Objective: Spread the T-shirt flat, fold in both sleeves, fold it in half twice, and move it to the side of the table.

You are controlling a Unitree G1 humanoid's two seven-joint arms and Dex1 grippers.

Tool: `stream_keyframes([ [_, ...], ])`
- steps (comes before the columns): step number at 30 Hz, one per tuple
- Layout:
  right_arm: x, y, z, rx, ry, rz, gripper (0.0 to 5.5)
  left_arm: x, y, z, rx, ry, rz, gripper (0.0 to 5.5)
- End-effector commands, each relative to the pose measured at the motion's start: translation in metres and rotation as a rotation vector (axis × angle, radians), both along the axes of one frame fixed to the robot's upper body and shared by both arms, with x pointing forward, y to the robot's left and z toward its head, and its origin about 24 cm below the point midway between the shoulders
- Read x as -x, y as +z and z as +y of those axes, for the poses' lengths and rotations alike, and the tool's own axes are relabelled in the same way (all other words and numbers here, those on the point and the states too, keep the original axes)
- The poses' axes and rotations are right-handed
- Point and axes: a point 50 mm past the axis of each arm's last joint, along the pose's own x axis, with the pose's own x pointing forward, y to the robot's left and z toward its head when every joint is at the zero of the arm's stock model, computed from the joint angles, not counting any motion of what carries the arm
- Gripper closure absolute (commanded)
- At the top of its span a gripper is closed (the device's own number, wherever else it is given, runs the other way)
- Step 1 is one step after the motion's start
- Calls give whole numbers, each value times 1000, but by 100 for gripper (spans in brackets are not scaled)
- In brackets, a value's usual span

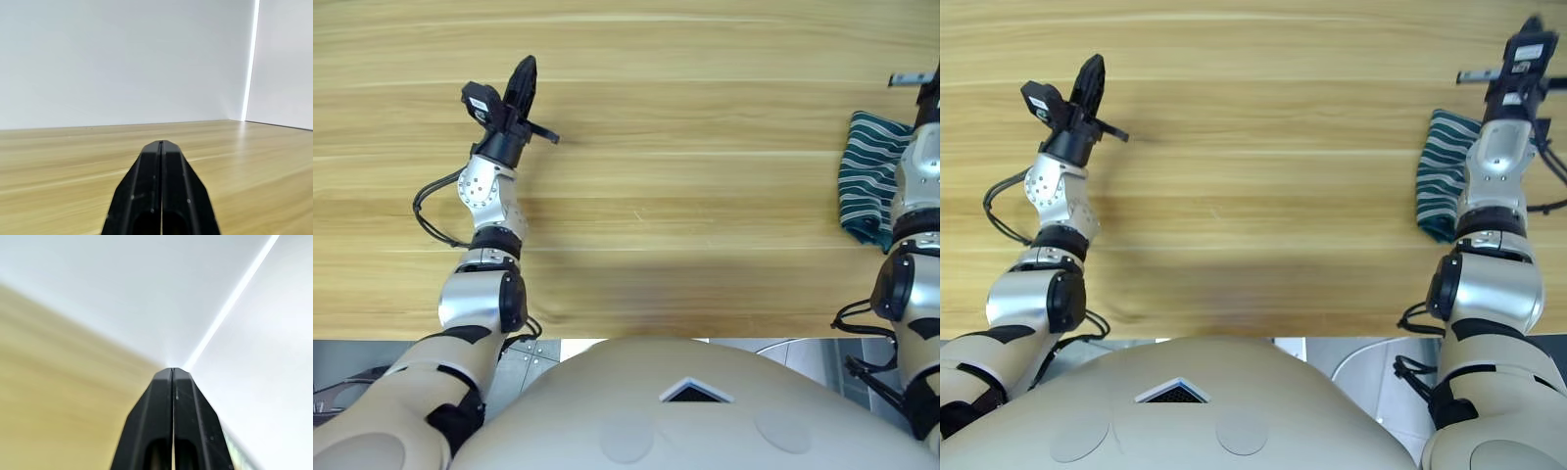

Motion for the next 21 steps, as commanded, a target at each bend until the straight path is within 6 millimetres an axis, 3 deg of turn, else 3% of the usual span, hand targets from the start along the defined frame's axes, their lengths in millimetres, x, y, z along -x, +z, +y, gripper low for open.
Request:
stream_keyframes([
  [1, -8, -2, 69, 176, 212, -97, 547, -10, -3, -2, 77, 40, 66, 550],
  [3, -13, -31, 111, 197, 365, 34, 547, -12, -9, 0, 80, 96, 134, 550],
  [4, -12, -55, 138, 120, 505, 181, 547, -13, -14, 2, 106, 137, 182, 550],
  [5, -9, -71, 159, 30, 633, 284, 547, -13, -17, 4, 134, 171, 223, 550],
  [7, -2, -95, 189, -338, 922, 516, 547, -12, -25, 8, 172, 221, 291, 550],
  [9, -5, -96, 184, -869, 1092, 482, 547, -13, -28, 6, 160, 222, 324, 550],
  [11, -14, -99, 164, -1181, 956, 386, 547, -15, -28, 5, 176, 224, 350, 550],
  [13, -20, -105, 159, -1152, 739, 443, 547, -15, -29, 7, 191, 239, 366, 550],
  [14, -21, -111, 158, -1049, 588, 503, 547, -15, -30, 8, 179, 248, 378, 550],
  [17, -20, -121, 160, -581, 284, 611, 547, -18, -30, 9, 119, 274, 417, 550],
  [21, -16, -124, 163, -9, 151, 597, 547, -22, -30, 8, 46, 307, 454, 550],
])
